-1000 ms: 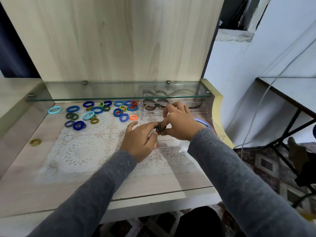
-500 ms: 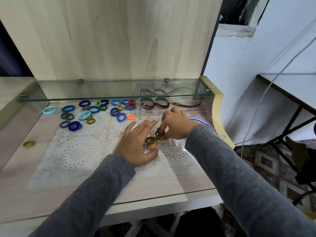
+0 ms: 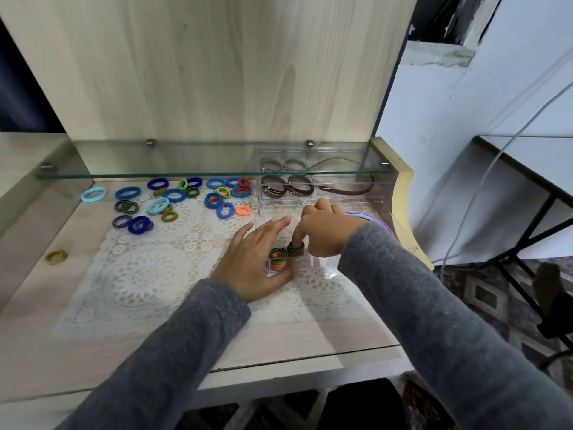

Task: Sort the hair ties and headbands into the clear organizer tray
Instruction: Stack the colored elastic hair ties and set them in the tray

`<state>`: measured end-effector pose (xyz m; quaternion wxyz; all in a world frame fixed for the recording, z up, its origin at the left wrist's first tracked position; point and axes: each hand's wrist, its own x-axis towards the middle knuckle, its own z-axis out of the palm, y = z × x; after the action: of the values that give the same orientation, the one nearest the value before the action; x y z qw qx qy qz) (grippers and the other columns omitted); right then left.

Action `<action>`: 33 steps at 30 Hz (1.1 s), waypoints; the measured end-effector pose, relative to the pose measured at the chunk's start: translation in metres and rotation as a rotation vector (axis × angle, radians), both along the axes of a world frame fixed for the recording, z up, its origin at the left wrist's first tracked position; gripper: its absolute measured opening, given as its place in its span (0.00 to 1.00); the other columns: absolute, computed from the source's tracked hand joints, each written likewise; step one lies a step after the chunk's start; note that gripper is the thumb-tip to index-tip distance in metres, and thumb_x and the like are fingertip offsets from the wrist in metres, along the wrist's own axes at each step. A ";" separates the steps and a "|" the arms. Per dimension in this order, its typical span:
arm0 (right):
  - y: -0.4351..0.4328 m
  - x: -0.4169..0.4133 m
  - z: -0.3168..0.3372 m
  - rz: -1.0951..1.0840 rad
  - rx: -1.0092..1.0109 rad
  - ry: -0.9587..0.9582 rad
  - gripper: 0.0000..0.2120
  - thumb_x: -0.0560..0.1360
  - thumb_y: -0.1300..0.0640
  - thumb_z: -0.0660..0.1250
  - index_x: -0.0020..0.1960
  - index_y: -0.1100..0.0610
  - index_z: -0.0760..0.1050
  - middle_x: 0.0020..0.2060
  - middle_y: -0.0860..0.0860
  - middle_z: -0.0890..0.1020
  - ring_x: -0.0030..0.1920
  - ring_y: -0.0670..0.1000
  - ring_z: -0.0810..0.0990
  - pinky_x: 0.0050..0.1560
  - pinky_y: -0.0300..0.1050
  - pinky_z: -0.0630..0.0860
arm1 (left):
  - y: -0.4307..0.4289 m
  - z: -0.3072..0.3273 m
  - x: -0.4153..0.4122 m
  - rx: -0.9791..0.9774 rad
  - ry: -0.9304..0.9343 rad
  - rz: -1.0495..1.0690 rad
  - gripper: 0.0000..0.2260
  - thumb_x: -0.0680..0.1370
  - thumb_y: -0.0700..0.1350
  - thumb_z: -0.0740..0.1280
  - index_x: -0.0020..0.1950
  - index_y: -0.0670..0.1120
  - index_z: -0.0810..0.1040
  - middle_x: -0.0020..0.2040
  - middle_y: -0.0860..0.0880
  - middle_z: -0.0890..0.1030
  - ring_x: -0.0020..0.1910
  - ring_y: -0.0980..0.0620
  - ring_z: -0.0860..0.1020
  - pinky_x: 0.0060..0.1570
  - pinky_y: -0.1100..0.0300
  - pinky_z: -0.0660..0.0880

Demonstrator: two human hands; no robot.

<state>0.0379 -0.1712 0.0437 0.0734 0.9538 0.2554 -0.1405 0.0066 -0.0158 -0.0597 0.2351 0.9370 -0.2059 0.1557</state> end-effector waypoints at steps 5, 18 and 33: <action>0.003 -0.006 0.000 -0.014 -0.010 0.030 0.16 0.77 0.57 0.61 0.62 0.44 0.76 0.64 0.52 0.67 0.66 0.58 0.59 0.68 0.55 0.61 | 0.000 0.001 0.000 -0.009 0.002 -0.008 0.39 0.72 0.63 0.68 0.77 0.55 0.54 0.75 0.56 0.64 0.72 0.57 0.64 0.74 0.56 0.48; 0.008 -0.007 -0.001 -0.057 -0.056 0.043 0.17 0.78 0.58 0.58 0.65 0.53 0.74 0.64 0.53 0.69 0.67 0.58 0.60 0.67 0.54 0.61 | 0.000 0.001 -0.005 -0.124 -0.174 -0.054 0.19 0.71 0.61 0.65 0.54 0.49 0.76 0.57 0.53 0.81 0.66 0.56 0.73 0.71 0.54 0.56; -0.009 -0.004 -0.003 -0.053 0.232 0.087 0.22 0.72 0.67 0.56 0.51 0.45 0.79 0.55 0.49 0.72 0.57 0.53 0.61 0.61 0.48 0.60 | 0.002 0.000 -0.006 -0.132 -0.110 -0.116 0.13 0.70 0.56 0.70 0.51 0.54 0.75 0.55 0.61 0.80 0.70 0.59 0.69 0.73 0.51 0.54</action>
<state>0.0338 -0.1803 0.0402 -0.0526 0.9552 0.2476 -0.1532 0.0003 -0.0134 -0.0595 0.2935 0.8960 -0.2616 0.2063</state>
